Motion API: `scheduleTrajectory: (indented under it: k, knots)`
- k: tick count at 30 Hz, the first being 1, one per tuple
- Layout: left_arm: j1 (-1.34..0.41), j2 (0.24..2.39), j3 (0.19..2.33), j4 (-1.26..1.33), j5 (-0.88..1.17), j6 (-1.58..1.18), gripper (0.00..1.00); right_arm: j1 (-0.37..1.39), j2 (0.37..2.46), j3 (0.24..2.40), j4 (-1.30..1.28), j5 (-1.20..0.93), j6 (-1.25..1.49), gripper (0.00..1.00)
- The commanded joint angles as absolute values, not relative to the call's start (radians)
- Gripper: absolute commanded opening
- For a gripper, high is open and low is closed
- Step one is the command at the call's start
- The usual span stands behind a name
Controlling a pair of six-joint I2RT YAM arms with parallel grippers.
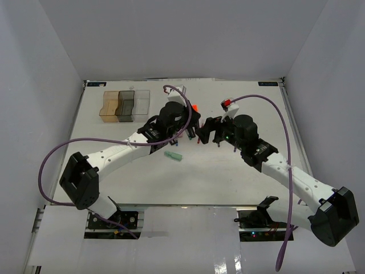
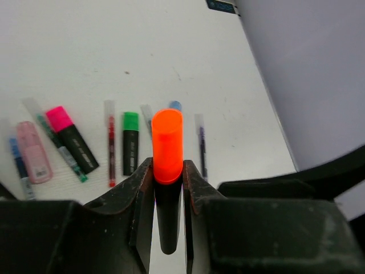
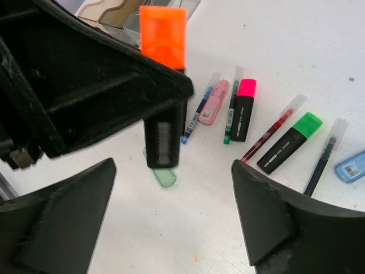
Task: Sort the stationery into containers
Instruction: Pick up the pen from the center of the board, then place the pen in the storage box.
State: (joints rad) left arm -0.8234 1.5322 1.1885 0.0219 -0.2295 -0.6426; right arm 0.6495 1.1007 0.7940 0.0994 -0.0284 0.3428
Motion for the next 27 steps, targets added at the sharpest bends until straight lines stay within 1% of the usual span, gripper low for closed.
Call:
scheduleTrajectory:
  k: [1, 2, 3, 5, 6, 8, 9, 11, 12, 14, 15, 18, 19, 23, 27]
  knots:
    - [-0.749, 1.457, 1.193, -0.047, -0.313, -0.554, 0.13, 0.653, 1.068, 0.787, 0.071, 0.039, 0.307, 0.94]
    - [-0.72, 1.444, 1.193, -0.089, -0.307, -0.539, 0.13, 0.653, 1.063, 0.781, 0.057, 0.052, 0.299, 0.96]
    - [-0.651, 1.436, 1.2, -0.11, -0.299, -0.517, 0.14, 0.652, 1.057, 0.781, 0.043, 0.064, 0.293, 0.93]
    - [-0.574, 1.425, 1.213, -0.17, -0.281, -0.433, 0.15, 0.652, 1.043, 0.778, 0.002, 0.095, 0.272, 0.9]
    - [-0.501, 1.422, 1.236, -0.188, -0.273, -0.396, 0.15, 0.652, 1.04, 0.775, -0.017, 0.103, 0.265, 0.9]
    - [-0.43, 1.436, 1.264, -0.227, -0.275, -0.275, 0.16, 0.652, 1.031, 0.772, -0.067, 0.12, 0.25, 0.9]
    - [-0.363, 1.448, 1.294, -0.238, -0.273, -0.234, 0.16, 0.65, 1.026, 0.766, -0.077, 0.124, 0.247, 0.9]
    - [-0.298, 1.477, 1.325, -0.255, -0.268, -0.125, 0.17, 0.65, 1.017, 0.755, -0.095, 0.124, 0.239, 0.9]
    - [-0.234, 1.518, 1.341, -0.256, -0.267, -0.095, 0.17, 0.65, 1.014, 0.744, -0.1, 0.124, 0.236, 0.9]
    - [-0.174, 1.574, 1.39, -0.264, -0.264, -0.043, 0.17, 0.65, 1.008, 0.732, -0.107, 0.123, 0.23, 0.9]
    - [-0.116, 1.642, 1.446, -0.276, -0.232, -0.008, 0.17, 0.65, 1.005, 0.721, -0.112, 0.12, 0.224, 0.9]
    - [-0.022, 1.761, 1.569, -0.36, -0.181, 0.029, 0.17, 0.65, 1.002, 0.707, -0.117, 0.091, 0.206, 0.9]
    - [-0.005, 1.838, 1.654, -0.403, -0.149, 0.026, 0.18, 0.65, 0.999, 0.698, -0.117, 0.078, 0.196, 0.9]
    - [0.064, 2.002, 1.823, -0.463, -0.127, 0.038, 0.2, 0.65, 0.989, 0.678, -0.124, 0.049, 0.17, 0.9]
    - [0.097, 2.095, 1.9, -0.489, -0.083, 0.028, 0.21, 0.65, 0.973, 0.658, -0.138, 0.052, 0.16, 0.9]
